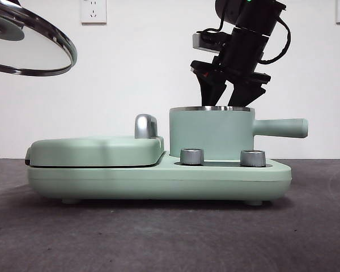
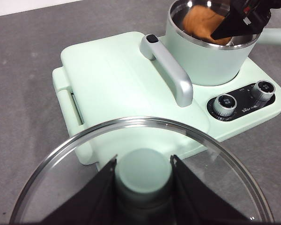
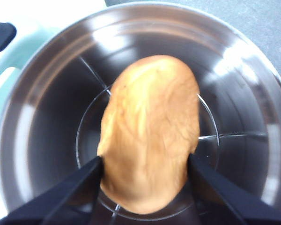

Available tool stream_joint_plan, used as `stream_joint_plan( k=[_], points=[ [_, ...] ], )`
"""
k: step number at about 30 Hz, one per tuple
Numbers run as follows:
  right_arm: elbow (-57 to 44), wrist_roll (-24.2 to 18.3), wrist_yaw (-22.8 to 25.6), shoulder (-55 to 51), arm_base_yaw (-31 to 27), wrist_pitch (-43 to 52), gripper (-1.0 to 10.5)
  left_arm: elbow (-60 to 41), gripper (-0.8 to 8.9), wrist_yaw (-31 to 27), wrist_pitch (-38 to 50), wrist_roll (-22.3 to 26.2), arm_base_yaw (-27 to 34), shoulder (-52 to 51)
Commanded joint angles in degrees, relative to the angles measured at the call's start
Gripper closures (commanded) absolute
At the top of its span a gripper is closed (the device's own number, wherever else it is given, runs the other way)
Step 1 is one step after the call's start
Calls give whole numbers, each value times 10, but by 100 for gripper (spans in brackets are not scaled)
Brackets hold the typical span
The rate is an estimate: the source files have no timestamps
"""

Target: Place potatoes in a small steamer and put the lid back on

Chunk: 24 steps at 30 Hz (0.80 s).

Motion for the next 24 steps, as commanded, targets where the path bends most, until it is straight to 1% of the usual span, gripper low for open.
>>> stream_joint_plan(
  k=[1,3,6,8,10,13,15,18,24],
  points=[
    [20,-7,-3,-2,2,4,620,12,800,-4,15,-1,-2,1],
    [20,-6,-6,-33,3,2,620,12,799,-4,15,-1,-2,1],
    [18,-1,-20,-102,3,-64,620,12,799,-4,15,-1,-2,1],
    [-8,-1,-21,-154,3,-68,621,12,799,-4,15,-1,-2,1],
    [-66,9,-19,-220,6,-35,621,12,799,-4,14,-1,-2,1],
    [-207,50,-18,-346,13,59,621,12,799,-4,14,-1,-2,1],
    [-278,71,-10,-412,17,93,621,12,799,-4,14,-1,-2,1],
    [-354,87,11,-486,24,106,622,12,799,-4,14,-1,-2,1],
    [-474,129,62,-624,46,90,622,12,800,-4,15,-1,-2,10]
  ],
)
